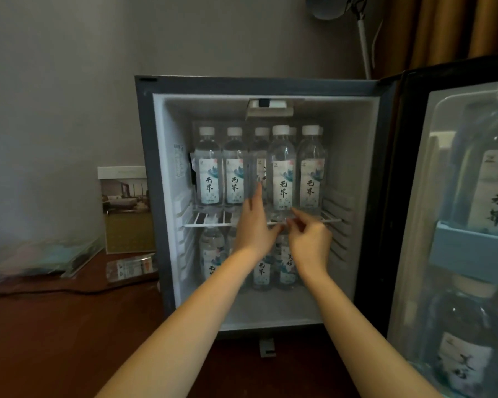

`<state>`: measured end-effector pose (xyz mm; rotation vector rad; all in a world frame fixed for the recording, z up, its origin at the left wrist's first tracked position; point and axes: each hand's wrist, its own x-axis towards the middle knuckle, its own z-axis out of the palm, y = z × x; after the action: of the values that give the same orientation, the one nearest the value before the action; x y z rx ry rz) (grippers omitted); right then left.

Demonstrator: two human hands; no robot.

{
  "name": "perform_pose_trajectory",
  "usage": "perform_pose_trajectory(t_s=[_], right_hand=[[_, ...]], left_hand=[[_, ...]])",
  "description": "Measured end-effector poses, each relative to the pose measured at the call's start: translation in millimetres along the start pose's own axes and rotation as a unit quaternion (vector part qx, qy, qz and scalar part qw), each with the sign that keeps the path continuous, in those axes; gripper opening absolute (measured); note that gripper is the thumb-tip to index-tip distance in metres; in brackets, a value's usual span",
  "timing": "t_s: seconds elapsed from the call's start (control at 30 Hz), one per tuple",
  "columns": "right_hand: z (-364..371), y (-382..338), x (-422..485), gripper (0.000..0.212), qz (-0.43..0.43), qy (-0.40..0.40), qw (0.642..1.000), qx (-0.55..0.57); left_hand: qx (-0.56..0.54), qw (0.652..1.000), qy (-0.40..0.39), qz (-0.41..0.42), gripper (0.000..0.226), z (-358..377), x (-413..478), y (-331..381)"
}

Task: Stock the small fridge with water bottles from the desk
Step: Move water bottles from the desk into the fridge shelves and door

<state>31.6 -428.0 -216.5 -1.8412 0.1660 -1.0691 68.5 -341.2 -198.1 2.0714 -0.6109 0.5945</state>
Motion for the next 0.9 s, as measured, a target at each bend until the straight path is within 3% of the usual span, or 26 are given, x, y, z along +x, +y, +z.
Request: perform_pose_trajectory(t_s=[0.1,0.2,0.27,0.4,0.5,0.7,0.9], right_hand=[[6,-2,-18,0.023,0.008,-0.033,0.999,-0.011],[28,-5,-45,0.017,0.042,-0.13,0.991,0.003],[44,-9,-67,0.013,0.065,-0.213,0.975,0.009],[84,-18,-115,0.026,0.122,-0.404,0.905,0.052],[123,-20,-148,0.025,0.134,-0.489,0.861,0.049],[203,-19,-177,0.016,0.136,-0.492,0.86,0.013],[286,-24,-163,0.036,0.129,-0.438,0.886,-0.079]], left_hand=[[-0.034,0.997,0.061,0.016,0.068,-20,-22,-19],[-0.002,0.984,0.151,0.092,0.045,-46,-54,-57],[0.033,0.974,0.201,0.097,0.036,-65,-76,-85],[0.075,0.962,0.259,0.035,0.028,-105,-111,-142],[0.088,0.96,0.264,-0.042,0.029,-133,-130,-181],[0.102,0.959,0.199,-0.175,0.033,-159,-143,-243],[0.065,0.944,0.163,-0.279,0.036,-168,-121,-298]])
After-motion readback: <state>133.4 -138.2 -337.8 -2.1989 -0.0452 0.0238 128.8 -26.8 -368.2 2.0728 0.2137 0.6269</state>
